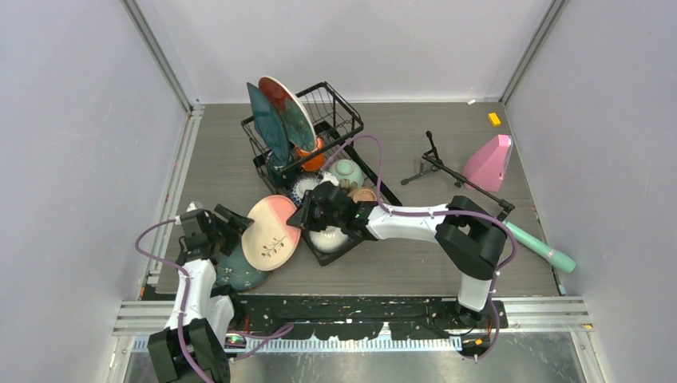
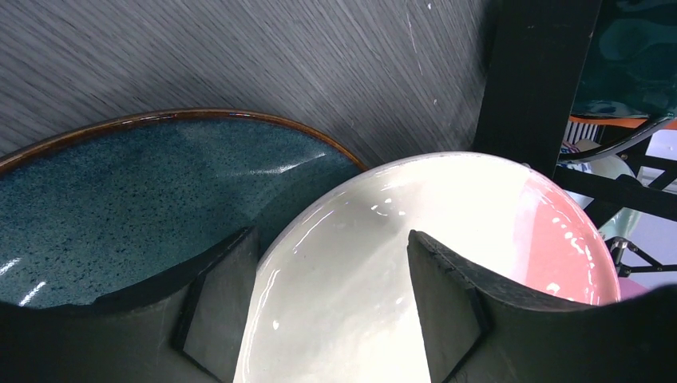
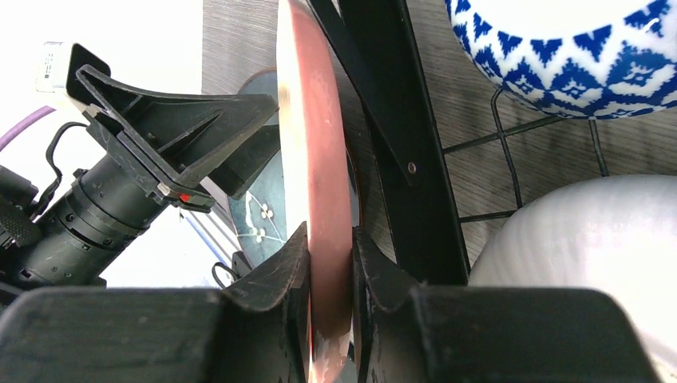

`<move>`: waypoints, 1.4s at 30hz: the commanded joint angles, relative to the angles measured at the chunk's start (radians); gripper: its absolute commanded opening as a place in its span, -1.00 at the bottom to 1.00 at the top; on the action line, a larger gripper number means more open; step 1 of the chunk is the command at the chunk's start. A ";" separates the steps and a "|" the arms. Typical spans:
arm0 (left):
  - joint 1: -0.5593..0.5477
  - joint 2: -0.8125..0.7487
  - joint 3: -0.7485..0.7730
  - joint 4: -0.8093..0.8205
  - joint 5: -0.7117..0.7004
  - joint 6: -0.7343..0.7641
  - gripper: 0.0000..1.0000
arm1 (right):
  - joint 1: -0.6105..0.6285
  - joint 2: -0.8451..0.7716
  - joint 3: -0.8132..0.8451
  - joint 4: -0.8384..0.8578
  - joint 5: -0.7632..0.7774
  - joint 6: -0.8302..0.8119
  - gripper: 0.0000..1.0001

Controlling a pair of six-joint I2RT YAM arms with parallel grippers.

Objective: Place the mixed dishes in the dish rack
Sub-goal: Pick up the plate from the corner of the board, then insert the plate into the dish rack.

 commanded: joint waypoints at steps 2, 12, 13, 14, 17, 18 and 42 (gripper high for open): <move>-0.023 -0.010 -0.003 -0.017 0.090 -0.030 0.44 | 0.019 -0.032 0.041 0.086 -0.046 -0.019 -0.91; -0.023 -0.062 0.121 -0.119 0.007 0.056 0.72 | 0.010 -0.312 -0.046 0.004 -0.030 -0.192 -0.99; -0.023 -0.067 0.133 -0.129 0.001 0.064 0.73 | 0.003 -0.330 -0.064 0.009 -0.042 -0.191 -0.99; -0.023 -0.076 0.144 -0.138 -0.007 0.069 0.74 | -0.001 -0.363 -0.072 0.013 -0.064 -0.189 -0.99; -0.023 -0.103 0.175 -0.167 -0.038 0.090 0.78 | -0.018 -0.432 -0.099 -0.011 -0.088 -0.183 -0.99; -0.023 -0.110 0.183 -0.181 -0.050 0.097 0.79 | -0.020 -0.472 -0.106 -0.017 -0.094 -0.187 -0.99; -0.023 -0.101 0.198 -0.203 -0.119 0.145 0.96 | -0.235 -0.822 0.385 -0.724 0.288 -0.691 -0.99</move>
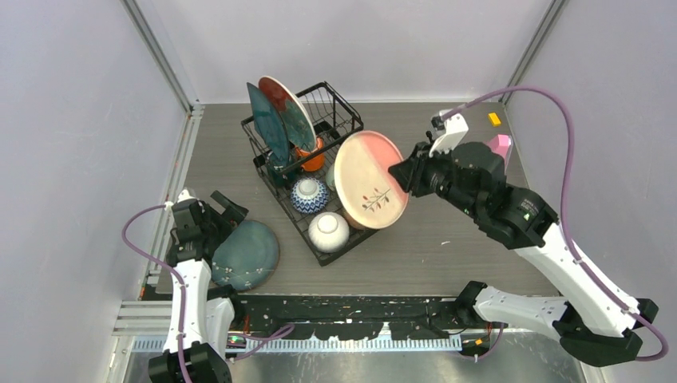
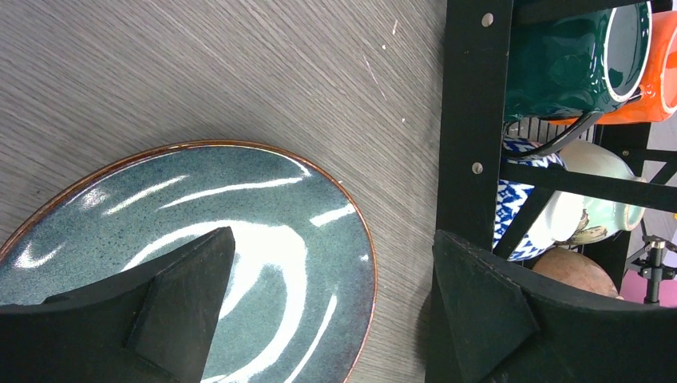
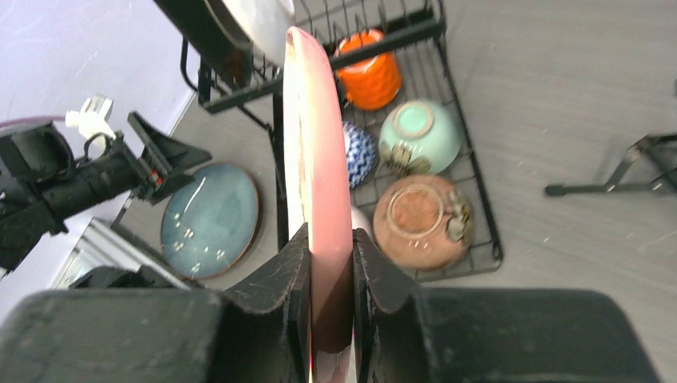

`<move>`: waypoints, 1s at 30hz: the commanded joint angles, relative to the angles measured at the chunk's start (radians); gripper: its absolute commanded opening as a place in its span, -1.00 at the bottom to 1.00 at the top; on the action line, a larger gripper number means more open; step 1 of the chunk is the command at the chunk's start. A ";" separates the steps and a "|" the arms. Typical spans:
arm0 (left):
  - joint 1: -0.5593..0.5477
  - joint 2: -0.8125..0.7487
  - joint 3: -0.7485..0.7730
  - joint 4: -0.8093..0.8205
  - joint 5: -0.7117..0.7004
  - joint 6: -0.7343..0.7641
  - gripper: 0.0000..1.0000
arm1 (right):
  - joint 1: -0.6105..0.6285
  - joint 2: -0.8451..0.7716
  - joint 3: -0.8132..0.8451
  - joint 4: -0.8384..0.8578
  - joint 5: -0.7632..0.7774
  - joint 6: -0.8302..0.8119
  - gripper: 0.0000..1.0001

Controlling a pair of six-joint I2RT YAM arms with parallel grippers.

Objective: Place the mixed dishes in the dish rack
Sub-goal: Insert the plate into the dish rack.

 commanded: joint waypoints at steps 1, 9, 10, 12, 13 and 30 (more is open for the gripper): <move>-0.003 -0.001 0.018 0.016 -0.016 0.013 0.96 | -0.009 0.071 0.204 0.109 0.143 -0.116 -0.99; -0.003 -0.006 0.013 0.003 -0.021 0.012 0.99 | -0.013 0.285 0.452 0.171 0.206 -0.260 -0.99; -0.003 -0.007 0.012 0.004 -0.020 0.011 0.99 | -0.014 0.325 0.483 0.186 0.209 -0.272 -0.99; -0.003 -0.007 0.013 -0.001 -0.018 0.013 0.99 | -0.014 0.382 0.528 0.209 0.214 -0.294 -0.99; -0.003 -0.008 0.015 -0.005 -0.018 0.014 0.99 | -0.015 0.399 0.561 0.215 0.214 -0.307 -0.99; -0.004 -0.006 0.023 -0.029 -0.048 0.024 0.99 | -0.029 0.733 0.863 0.237 0.193 -0.424 -0.99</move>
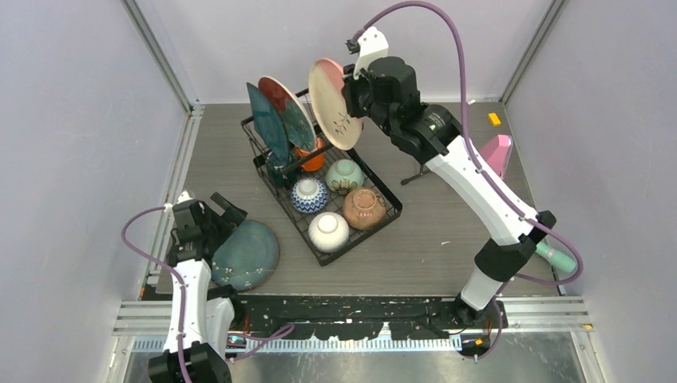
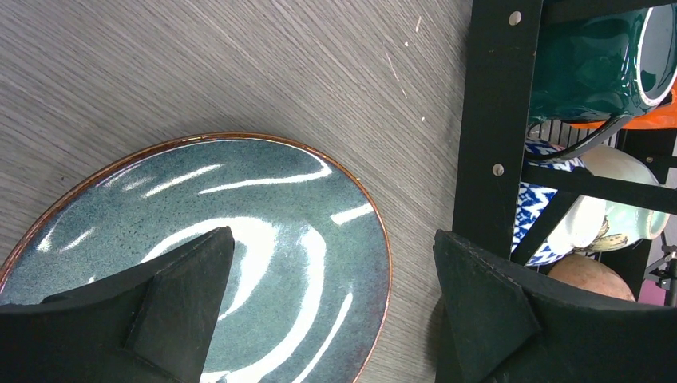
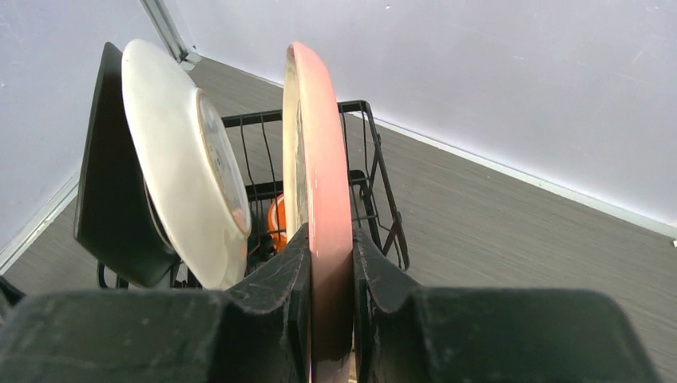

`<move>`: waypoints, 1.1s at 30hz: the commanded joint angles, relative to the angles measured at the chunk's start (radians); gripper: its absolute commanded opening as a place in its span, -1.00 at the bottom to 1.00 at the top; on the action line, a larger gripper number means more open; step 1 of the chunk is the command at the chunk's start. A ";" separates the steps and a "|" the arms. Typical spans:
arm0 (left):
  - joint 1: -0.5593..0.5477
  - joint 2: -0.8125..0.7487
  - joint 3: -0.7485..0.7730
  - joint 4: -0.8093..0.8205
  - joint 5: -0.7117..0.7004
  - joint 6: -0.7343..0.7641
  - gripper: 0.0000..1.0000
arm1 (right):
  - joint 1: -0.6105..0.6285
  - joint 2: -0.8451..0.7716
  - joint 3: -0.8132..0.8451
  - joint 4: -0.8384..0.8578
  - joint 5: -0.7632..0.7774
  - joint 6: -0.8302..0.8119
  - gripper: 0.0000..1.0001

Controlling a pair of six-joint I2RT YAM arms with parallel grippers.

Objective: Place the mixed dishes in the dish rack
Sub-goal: Insert the plate into the dish rack.

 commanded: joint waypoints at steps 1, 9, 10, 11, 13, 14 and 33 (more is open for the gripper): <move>-0.003 -0.008 0.023 -0.003 -0.019 0.021 0.99 | -0.005 0.031 0.096 0.177 0.006 -0.034 -0.99; -0.004 -0.008 0.023 -0.009 -0.036 0.024 0.96 | -0.001 0.166 0.128 0.171 -0.006 -0.012 -0.99; -0.003 -0.008 0.023 -0.011 -0.039 0.026 0.96 | 0.003 0.173 0.129 0.171 -0.001 -0.015 -0.99; -0.003 -0.008 0.022 -0.013 -0.042 0.027 0.96 | 0.006 0.183 0.125 0.171 0.007 -0.015 -0.99; -0.004 -0.009 0.019 -0.012 -0.044 0.026 0.96 | 0.016 0.196 0.122 0.171 0.027 -0.015 -0.99; -0.003 -0.007 0.018 -0.011 -0.046 0.026 0.96 | 0.030 0.199 0.114 0.174 0.058 -0.028 -0.99; -0.003 0.012 0.006 0.000 -0.058 0.023 0.96 | 0.098 0.207 0.094 0.145 0.087 -0.002 -0.20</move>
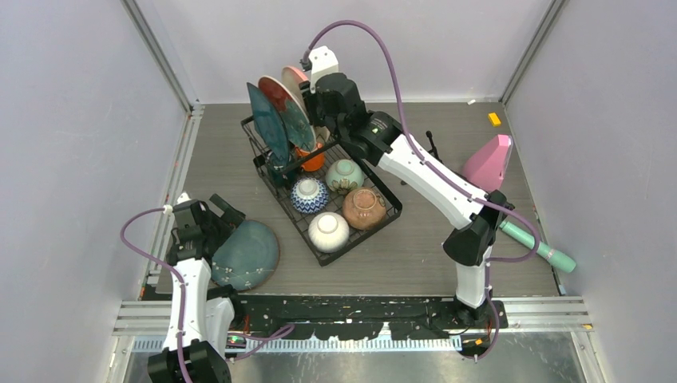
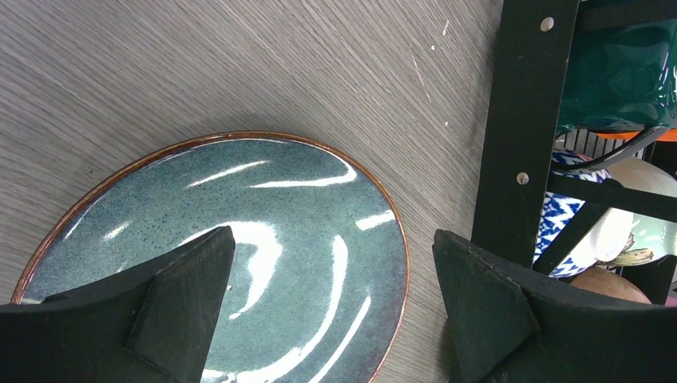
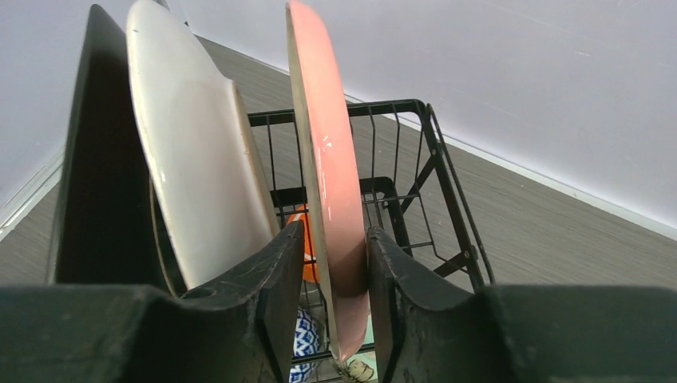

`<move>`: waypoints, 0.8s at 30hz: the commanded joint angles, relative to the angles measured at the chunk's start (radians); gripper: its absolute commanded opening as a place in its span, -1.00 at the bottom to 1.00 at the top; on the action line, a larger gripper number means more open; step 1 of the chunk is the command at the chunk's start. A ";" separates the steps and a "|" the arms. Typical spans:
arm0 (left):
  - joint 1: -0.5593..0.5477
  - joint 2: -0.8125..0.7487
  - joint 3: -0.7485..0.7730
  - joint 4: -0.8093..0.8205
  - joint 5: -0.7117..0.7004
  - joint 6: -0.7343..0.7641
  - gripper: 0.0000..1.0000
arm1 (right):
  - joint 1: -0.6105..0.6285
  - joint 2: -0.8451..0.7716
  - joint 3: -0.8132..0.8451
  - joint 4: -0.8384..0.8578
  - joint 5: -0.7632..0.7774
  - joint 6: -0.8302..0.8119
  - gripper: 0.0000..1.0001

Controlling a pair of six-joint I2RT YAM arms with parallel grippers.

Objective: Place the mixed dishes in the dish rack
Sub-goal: Insert the plate into the dish rack.

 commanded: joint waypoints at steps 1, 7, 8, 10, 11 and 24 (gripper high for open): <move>-0.003 0.000 0.006 0.016 -0.014 0.018 0.96 | 0.008 -0.038 0.029 0.012 -0.018 0.035 -0.18; -0.003 0.001 0.001 0.013 -0.023 0.020 0.96 | 0.007 -0.062 0.032 0.009 -0.031 0.047 -0.05; -0.003 0.002 0.003 0.012 -0.026 0.021 0.96 | 0.006 -0.069 0.033 0.007 -0.029 0.048 -0.03; -0.003 0.002 0.013 0.003 -0.032 0.024 0.96 | 0.005 -0.083 0.032 0.002 -0.017 0.048 0.02; -0.003 0.001 0.026 -0.006 -0.038 0.032 0.96 | 0.004 -0.094 0.028 -0.002 -0.013 0.050 0.06; -0.003 -0.004 0.060 -0.044 -0.121 0.072 0.96 | -0.002 -0.268 -0.124 0.023 -0.056 0.128 0.16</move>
